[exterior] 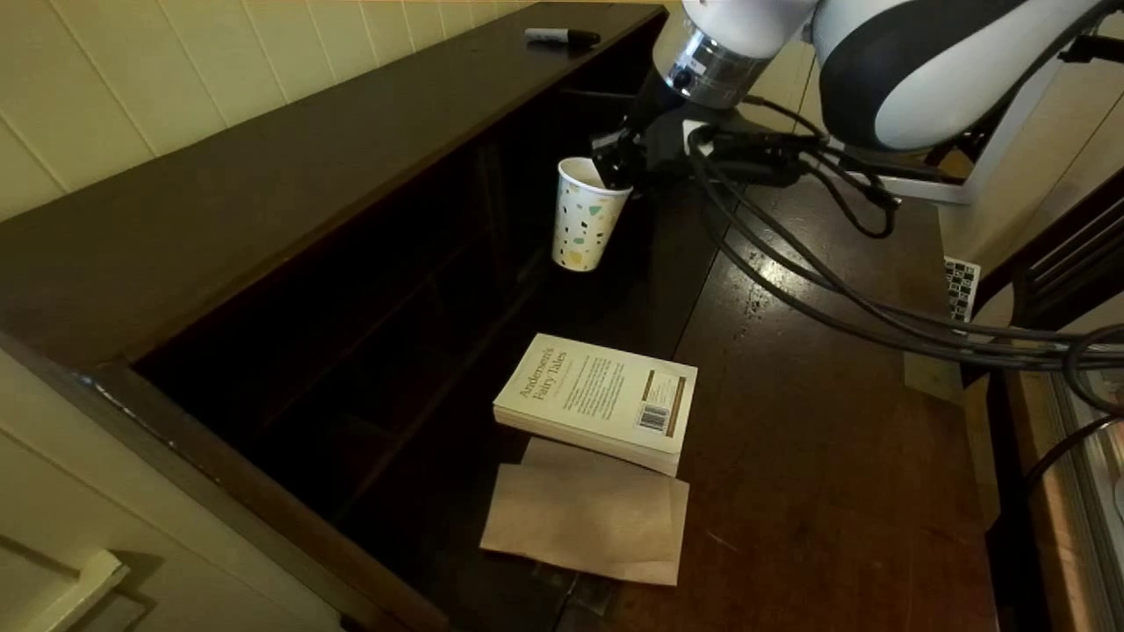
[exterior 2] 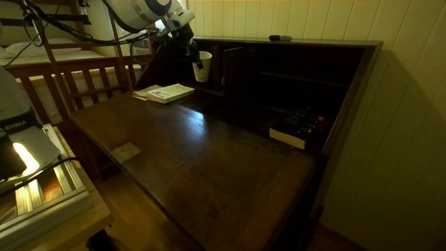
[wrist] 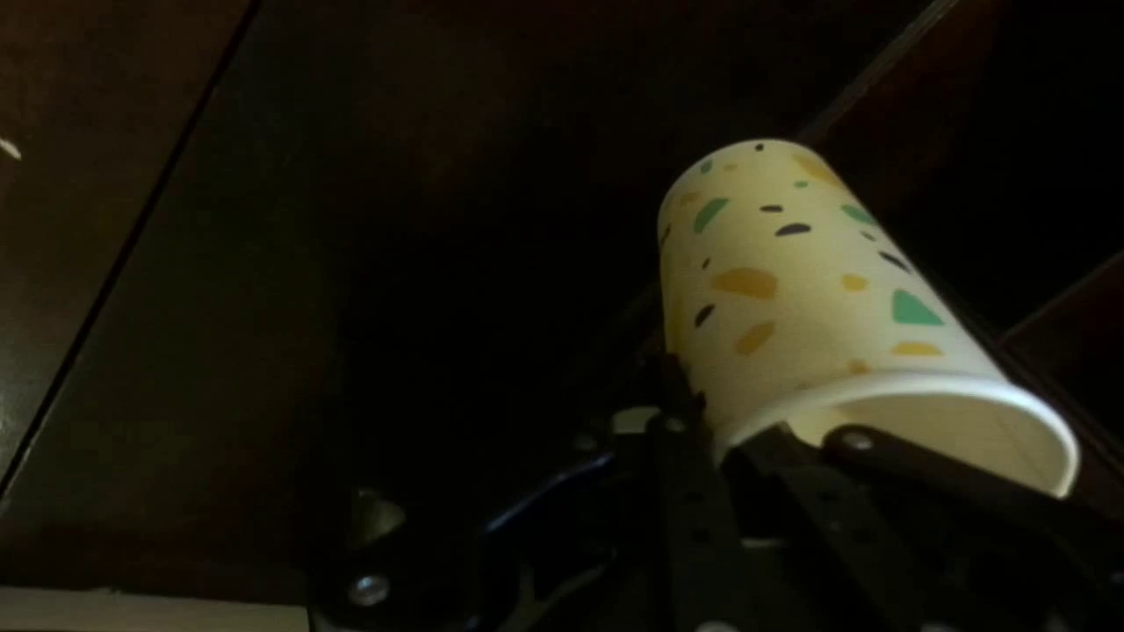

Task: Open the compartment and remove the cup and put it on top of the dresser

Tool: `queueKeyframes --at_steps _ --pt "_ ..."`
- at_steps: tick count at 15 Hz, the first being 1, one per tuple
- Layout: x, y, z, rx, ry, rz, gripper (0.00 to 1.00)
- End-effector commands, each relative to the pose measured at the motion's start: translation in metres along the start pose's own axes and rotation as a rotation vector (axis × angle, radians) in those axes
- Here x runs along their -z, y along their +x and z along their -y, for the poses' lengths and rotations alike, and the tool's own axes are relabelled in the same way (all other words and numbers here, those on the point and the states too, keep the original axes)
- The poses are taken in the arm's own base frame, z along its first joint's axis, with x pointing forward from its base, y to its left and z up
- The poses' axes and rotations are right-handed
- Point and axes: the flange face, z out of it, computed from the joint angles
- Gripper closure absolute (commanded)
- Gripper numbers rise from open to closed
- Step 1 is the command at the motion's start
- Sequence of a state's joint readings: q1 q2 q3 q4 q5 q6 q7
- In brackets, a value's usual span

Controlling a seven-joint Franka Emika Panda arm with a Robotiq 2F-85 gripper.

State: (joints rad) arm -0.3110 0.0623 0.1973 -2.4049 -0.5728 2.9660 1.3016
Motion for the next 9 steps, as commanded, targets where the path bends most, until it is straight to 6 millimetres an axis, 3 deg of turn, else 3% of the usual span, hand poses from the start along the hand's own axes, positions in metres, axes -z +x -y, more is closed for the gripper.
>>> queueKeyframes --at_steps 1,9 --pt "0.039 0.015 0.001 0.069 -0.016 -0.021 1.00" --pt "0.104 0.063 -0.001 0.177 -0.004 -0.081 1.00"
